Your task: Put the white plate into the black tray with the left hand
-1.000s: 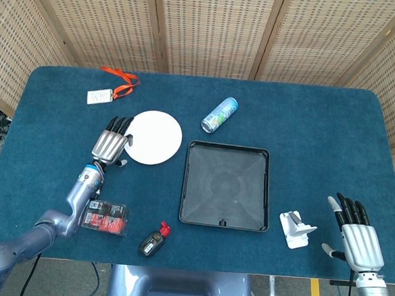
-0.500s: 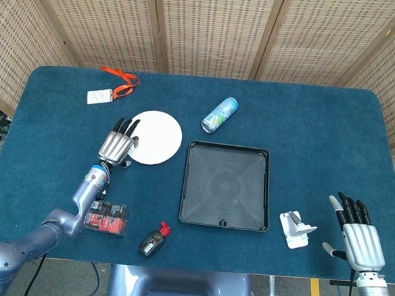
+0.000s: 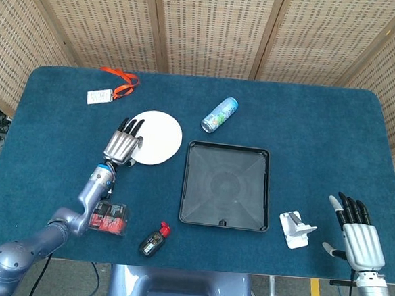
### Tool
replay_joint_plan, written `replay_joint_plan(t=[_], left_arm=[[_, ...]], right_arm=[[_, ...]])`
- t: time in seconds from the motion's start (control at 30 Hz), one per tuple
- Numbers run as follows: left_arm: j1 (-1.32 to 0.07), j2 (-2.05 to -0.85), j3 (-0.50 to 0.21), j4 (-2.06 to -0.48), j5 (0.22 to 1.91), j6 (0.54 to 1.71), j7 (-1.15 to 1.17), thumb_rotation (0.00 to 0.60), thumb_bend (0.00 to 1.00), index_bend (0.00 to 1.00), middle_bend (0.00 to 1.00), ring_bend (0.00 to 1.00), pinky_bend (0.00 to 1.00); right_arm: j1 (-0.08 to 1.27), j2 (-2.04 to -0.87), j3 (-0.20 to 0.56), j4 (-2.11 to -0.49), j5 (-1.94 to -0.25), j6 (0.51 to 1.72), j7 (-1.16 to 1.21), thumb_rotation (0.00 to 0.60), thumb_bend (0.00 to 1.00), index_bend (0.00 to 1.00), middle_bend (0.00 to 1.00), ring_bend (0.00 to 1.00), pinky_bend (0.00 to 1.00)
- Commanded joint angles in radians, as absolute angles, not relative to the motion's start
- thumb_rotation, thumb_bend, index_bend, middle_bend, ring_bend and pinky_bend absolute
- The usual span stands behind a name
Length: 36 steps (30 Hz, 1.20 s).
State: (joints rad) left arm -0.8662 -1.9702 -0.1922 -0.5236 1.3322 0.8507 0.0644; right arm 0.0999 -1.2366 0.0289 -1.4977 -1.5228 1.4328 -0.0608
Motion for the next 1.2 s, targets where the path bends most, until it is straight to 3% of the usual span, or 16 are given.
replay_joint_plan(t=[0.03,0.4,0.5,0.67,0.77,0.87,1.2], left_arm=[[-0.870,-1.975,-0.192,-0.518,1.331,0.845,0.062,0.600,0.24,0.50,0.00,0.00,0.00],[-0.886,-1.996,-0.190,-0.493,1.335,0.842,0.069,0.600,0.28,0.49,0.00,0.00,0.00],[-0.889,-2.001,-0.188,-0.490,1.337,0.842,0.073,0.600,0.33,0.52,0.00,0.00,0.00],[-0.892,-2.013,-0.189,-0.482,1.339,0.857,0.078,0.600,0.48,0.63,0.00,0.00,0.00],[-0.893,-2.019,-0.190,-0.477,1.341,0.872,0.079,0.600,0.51,0.72,0.00,0.00,0.00],[-0.890,-2.025,-0.195,-0.472,1.347,0.914,0.067,0.600,0.51,0.79,0.00,0.00,0.00],[-0.887,-2.006,-0.208,-0.482,1.394,1.122,0.008,0.600,0.50,0.82,0.00,0.00,0.00]], right_arm=[[0.100,-1.237,0.029,-1.498,-1.523,1.433,-0.061,0.600,0.16,0.02,0.00,0.00,0.00],[0.101,-1.237,0.027,-1.498,-1.525,1.432,-0.061,0.600,0.16,0.02,0.00,0.00,0.00],[0.101,-1.236,0.027,-1.499,-1.526,1.432,-0.059,0.600,0.16,0.02,0.00,0.00,0.00],[0.100,-1.236,0.026,-1.499,-1.528,1.434,-0.058,0.600,0.16,0.03,0.00,0.00,0.00],[0.100,-1.235,0.026,-1.499,-1.532,1.437,-0.056,0.600,0.16,0.03,0.00,0.00,0.00],[0.100,-1.236,0.025,-1.499,-1.535,1.441,-0.054,0.600,0.16,0.03,0.00,0.00,0.00],[0.097,-1.236,0.027,-1.501,-1.539,1.451,-0.056,0.600,0.16,0.03,0.00,0.00,0.00]])
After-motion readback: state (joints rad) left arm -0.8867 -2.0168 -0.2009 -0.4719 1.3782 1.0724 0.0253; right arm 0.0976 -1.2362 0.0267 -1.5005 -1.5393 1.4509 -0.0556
